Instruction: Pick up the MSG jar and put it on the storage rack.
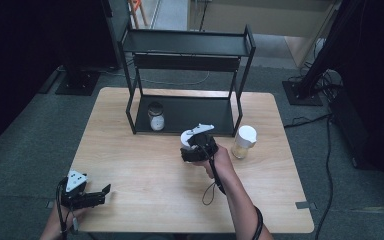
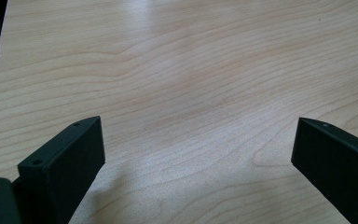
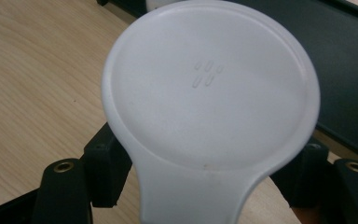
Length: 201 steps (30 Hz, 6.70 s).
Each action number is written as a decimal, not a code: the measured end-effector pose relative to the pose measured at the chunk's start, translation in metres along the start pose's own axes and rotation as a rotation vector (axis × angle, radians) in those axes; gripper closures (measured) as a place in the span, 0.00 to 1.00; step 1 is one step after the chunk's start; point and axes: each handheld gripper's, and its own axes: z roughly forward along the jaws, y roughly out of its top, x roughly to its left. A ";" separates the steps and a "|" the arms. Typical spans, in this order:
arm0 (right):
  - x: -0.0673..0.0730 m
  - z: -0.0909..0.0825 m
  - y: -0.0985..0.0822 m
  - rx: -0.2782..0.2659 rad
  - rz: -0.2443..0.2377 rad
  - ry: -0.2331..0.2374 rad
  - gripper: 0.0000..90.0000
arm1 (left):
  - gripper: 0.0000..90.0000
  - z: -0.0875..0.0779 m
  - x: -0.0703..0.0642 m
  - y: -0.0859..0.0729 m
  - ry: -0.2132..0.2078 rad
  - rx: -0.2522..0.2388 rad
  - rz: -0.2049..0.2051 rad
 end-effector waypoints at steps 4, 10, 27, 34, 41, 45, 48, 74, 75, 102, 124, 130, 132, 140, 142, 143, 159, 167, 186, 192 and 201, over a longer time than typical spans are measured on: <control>-0.005 0.004 0.007 0.002 0.004 -0.005 0.34 | 0.03 0.000 0.000 0.000 0.000 -0.002 0.000; -0.009 0.011 0.017 0.005 0.009 -0.008 0.34 | 0.03 0.000 0.000 0.000 -0.002 -0.003 0.001; -0.019 0.028 0.044 0.016 0.015 -0.028 0.34 | 0.03 0.000 0.000 0.000 -0.005 -0.004 0.001; -0.025 0.031 0.054 0.012 0.013 -0.038 0.34 | 0.03 0.000 0.000 0.000 -0.006 -0.005 0.001; -0.032 0.040 0.064 0.033 0.003 -0.057 0.34 | 0.03 -0.001 0.000 0.000 -0.008 -0.007 0.000; -0.039 0.044 0.071 0.028 0.020 -0.056 0.34 | 0.03 -0.001 0.000 0.000 -0.008 -0.008 -0.001; -0.043 0.048 0.075 0.028 0.031 -0.052 0.34 | 0.03 -0.001 0.000 0.000 -0.009 -0.008 -0.003; -0.064 0.081 0.086 0.030 0.091 -0.034 0.33 | 0.03 -0.001 0.000 0.000 -0.008 -0.011 -0.005; -0.063 0.080 0.086 0.031 0.086 -0.035 0.33 | 0.03 -0.001 0.000 0.000 -0.008 -0.012 -0.005; -0.054 0.045 0.051 0.003 0.040 -0.049 0.03 | 0.03 -0.001 0.000 0.000 -0.003 -0.006 -0.001; -0.018 0.014 0.009 -0.053 -0.031 0.005 0.02 | 0.03 0.000 -0.001 -0.001 -0.001 -0.004 0.003; -0.010 0.012 -0.004 -0.054 -0.050 0.004 0.02 | 0.03 -0.001 -0.001 -0.001 -0.002 -0.005 0.005; -0.009 0.011 -0.009 -0.055 -0.057 0.002 0.02 | 0.03 -0.001 -0.001 -0.001 -0.003 -0.005 0.005; -0.008 0.004 -0.028 -0.065 -0.070 -0.008 0.02 | 0.03 0.000 -0.001 0.000 -0.001 -0.003 0.007; -0.009 0.002 -0.032 -0.067 -0.071 -0.011 0.02 | 0.03 0.000 -0.001 0.000 -0.001 -0.003 0.007; -0.009 0.002 -0.035 -0.067 -0.070 -0.010 0.02 | 0.03 0.000 -0.001 0.000 -0.001 -0.003 0.007; -0.006 -0.017 -0.070 -0.101 -0.093 0.004 0.02 | 0.03 0.000 -0.001 0.000 0.004 0.001 0.011; -0.014 -0.026 -0.087 -0.103 -0.082 -0.011 0.02 | 0.03 0.000 -0.001 0.000 0.005 0.002 0.013; -0.046 -0.044 -0.127 -0.105 -0.001 -0.068 0.03 | 0.03 0.000 -0.001 0.000 0.007 -0.002 0.002; -0.057 -0.052 -0.138 -0.107 0.022 -0.088 0.03 | 0.03 0.000 0.000 0.000 0.010 -0.001 -0.002; -0.072 -0.061 -0.155 -0.103 0.053 -0.116 0.03 | 0.03 0.000 -0.001 0.000 0.016 -0.001 -0.002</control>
